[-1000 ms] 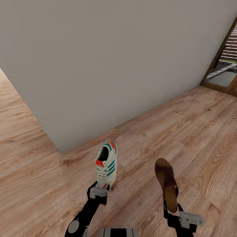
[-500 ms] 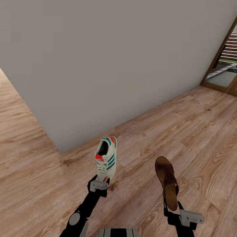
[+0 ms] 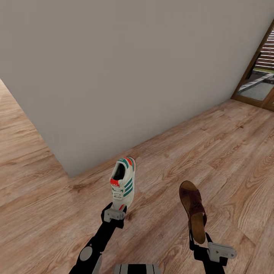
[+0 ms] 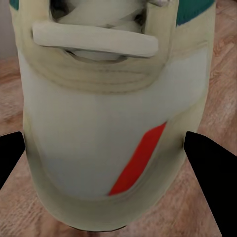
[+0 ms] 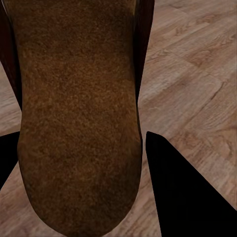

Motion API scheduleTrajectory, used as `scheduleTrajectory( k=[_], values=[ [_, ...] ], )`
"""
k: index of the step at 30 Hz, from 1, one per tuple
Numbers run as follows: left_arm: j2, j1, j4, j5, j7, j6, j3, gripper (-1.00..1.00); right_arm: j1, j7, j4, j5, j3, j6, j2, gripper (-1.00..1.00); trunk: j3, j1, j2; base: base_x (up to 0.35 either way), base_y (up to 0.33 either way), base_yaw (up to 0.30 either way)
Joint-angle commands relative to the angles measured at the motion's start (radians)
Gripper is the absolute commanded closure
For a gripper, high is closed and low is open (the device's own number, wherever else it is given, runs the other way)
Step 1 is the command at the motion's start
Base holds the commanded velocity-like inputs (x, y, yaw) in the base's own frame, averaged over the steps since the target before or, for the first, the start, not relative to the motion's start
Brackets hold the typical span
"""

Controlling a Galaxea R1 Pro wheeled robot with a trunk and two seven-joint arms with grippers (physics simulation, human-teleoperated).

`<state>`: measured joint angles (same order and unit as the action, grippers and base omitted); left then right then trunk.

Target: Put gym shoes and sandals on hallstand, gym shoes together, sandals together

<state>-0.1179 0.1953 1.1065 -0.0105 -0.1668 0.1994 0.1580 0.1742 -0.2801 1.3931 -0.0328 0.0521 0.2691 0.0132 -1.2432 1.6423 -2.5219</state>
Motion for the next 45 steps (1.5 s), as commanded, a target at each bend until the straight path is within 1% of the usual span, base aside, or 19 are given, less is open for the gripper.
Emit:
scheduleTrajectory(
  k=[1, 5, 11, 16, 23, 45],
  values=[
    [0.0, -0.004, 0.001, 0.0, -0.001, 0.0, 0.0, 1.0, 0.0, -0.002, 0.0, 0.003, 0.0, 0.001, 0.0, 1.0, 0.0, 0.0, 0.0, 0.006, 0.0, 0.0],
    [0.001, -0.013, 0.005, -0.003, -0.001, -0.005, 0.0, 1.0, 0.002, -0.028, -0.023, -0.001, 0.023, -0.02, -0.002, 1.0, 0.0, 0.0, 0.0, 0.091, 0.0, 0.0],
    [0.001, -0.018, 0.006, -0.003, 0.0, -0.006, 0.002, 1.0, 0.003, -0.065, -0.033, -0.006, 0.056, -0.03, -0.003, 1.0, 0.0, 0.0, 0.0, 0.212, 0.0, -0.001],
    [0.001, -0.019, 0.006, -0.003, 0.0, -0.007, 0.003, 1.0, 0.004, -0.072, -0.037, -0.008, 0.084, -0.032, -0.004, 1.0, 0.0, 0.0, 0.0, 0.131, 0.0, -0.069],
    [0.001, -0.02, 0.006, -0.003, 0.0, -0.006, 0.003, 1.0, 0.003, -0.076, -0.038, -0.006, 0.086, -0.034, -0.004, 1.0, 0.0, 0.0, 0.0, 0.044, 0.0, -0.208],
    [0.002, -0.02, 0.006, -0.002, 0.0, -0.006, 0.003, 1.0, 0.005, -0.079, -0.036, -0.007, 0.086, -0.033, -0.003, 1.0, 0.005, 0.0, 0.0, 0.003, 0.0, -0.281]
  ],
)
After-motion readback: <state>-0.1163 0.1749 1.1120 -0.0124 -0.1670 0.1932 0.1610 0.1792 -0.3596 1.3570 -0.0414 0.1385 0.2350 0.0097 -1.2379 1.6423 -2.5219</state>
